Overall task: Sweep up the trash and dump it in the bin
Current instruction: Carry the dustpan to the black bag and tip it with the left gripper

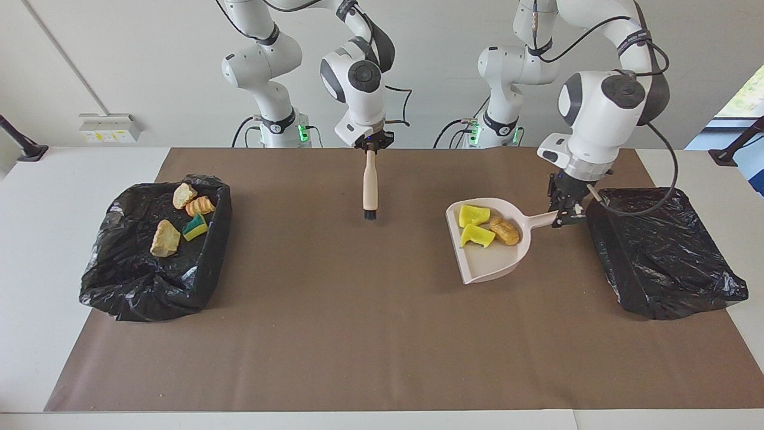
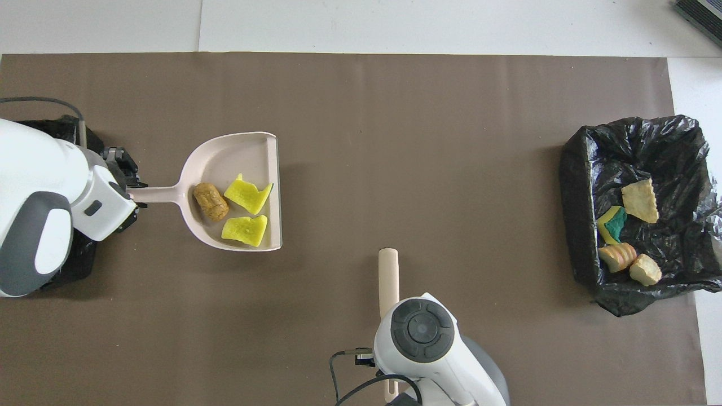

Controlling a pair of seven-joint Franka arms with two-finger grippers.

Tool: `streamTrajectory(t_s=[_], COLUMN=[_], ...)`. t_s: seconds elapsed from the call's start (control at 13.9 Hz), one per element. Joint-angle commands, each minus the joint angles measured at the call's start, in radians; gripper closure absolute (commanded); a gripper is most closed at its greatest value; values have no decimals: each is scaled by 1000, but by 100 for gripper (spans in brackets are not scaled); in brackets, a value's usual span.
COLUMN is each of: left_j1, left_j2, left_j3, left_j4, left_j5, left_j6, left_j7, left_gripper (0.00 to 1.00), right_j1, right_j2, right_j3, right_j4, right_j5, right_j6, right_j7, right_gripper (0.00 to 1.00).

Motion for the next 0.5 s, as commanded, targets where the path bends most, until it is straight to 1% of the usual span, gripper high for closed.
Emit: streamTrajectory(t_s=[0.0,0.14,0.22,0.36,0.43], left_j1=[155,275,331,438,487], left_j2=[-6,-1,8,42,59], left_j3=[-11,-11,-11,-11,-11], left_j4=[65,87,111,177,213], left_j5=[1,-6,-7,-6,-4], left_j6=[-86,-87,-87,-89,-89], left_j7=[157,237,237,248,279], left_gripper=[100,100,100,100,100], right_j1=[-3,23,31,41,49], right_j2=[15,37,40,61,61], right_j3=[-3,-3,-3,-3,-3], right_j4=[0,-2,-2,-6,-10], right_j5=[24,24,24,24,24], right_j6=[21,31,53,95,97], right_j7=[3,0,2,-8,-12], right_gripper=[100,100,100,100,100])
